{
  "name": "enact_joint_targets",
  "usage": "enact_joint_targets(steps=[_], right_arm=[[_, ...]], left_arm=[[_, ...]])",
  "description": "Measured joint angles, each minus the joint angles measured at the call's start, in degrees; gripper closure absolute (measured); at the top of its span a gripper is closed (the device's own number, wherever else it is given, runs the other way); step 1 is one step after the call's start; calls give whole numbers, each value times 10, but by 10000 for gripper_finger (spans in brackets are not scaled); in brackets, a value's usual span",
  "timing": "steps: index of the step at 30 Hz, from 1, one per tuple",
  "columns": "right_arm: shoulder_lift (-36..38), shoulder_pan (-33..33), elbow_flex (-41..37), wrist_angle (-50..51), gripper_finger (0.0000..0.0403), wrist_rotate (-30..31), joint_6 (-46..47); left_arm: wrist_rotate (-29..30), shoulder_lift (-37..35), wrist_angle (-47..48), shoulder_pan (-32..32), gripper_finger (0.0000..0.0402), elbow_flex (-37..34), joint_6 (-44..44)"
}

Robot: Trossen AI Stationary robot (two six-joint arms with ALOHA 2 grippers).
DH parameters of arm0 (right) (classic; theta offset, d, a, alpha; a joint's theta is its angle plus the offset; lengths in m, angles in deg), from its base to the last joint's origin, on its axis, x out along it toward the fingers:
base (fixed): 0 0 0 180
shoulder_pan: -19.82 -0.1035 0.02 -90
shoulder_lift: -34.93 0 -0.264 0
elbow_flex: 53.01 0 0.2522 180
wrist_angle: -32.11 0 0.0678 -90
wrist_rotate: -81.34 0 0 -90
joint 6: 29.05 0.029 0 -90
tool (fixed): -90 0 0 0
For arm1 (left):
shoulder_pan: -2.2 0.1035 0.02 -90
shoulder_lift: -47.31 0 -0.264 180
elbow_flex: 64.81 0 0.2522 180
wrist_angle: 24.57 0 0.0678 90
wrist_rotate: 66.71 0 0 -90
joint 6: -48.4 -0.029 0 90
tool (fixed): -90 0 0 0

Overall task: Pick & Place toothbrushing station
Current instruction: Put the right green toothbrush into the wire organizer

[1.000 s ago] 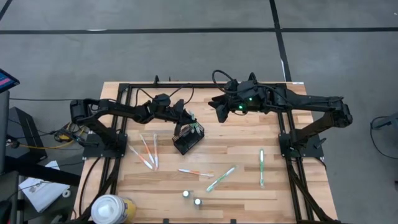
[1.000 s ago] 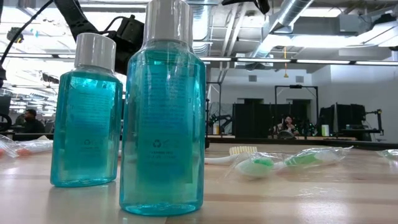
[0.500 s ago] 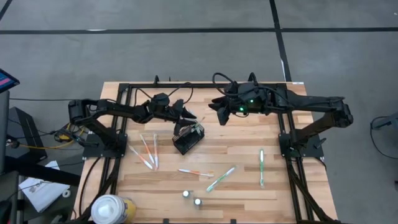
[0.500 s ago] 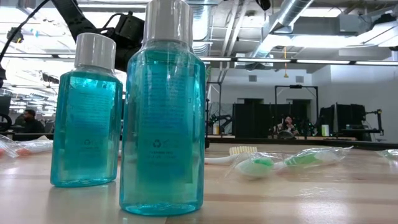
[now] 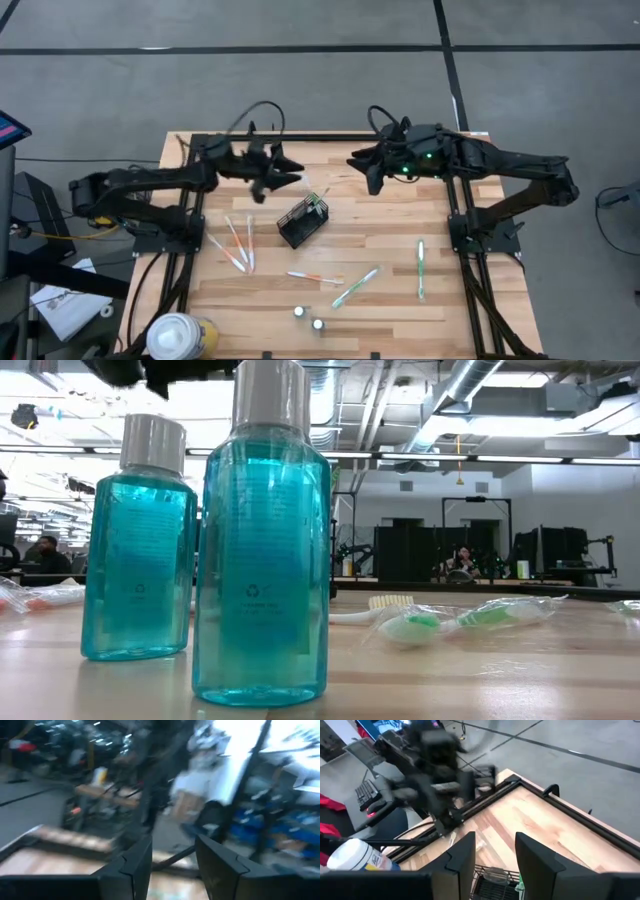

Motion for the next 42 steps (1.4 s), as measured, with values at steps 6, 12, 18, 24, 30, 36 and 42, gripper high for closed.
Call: enact_joint_targets(steps=[6,12,18,24,30,36,42], right_arm=[[-5,0,0,17,275,-59,2],[-32,-50,0,44,282,-91,85],[-64,-151,-18,291,284,-18,252],[-66,-267,-118,371,284,-17,546],[-66,-352,-251,304,284,-31,867],[-71,-365,-315,191,283,-51,936],[-71,-342,-324,259,262,-94,951]], left_arm=[[10,-67,136,-88,265,119,13],[58,-111,242,-140,273,186,9],[115,-167,284,-152,281,191,-3],[146,-192,361,-152,286,191,-40],[149,-179,402,-152,286,191,-66],[123,-165,407,-152,286,190,-68],[100,-164,411,-152,286,190,-58]])
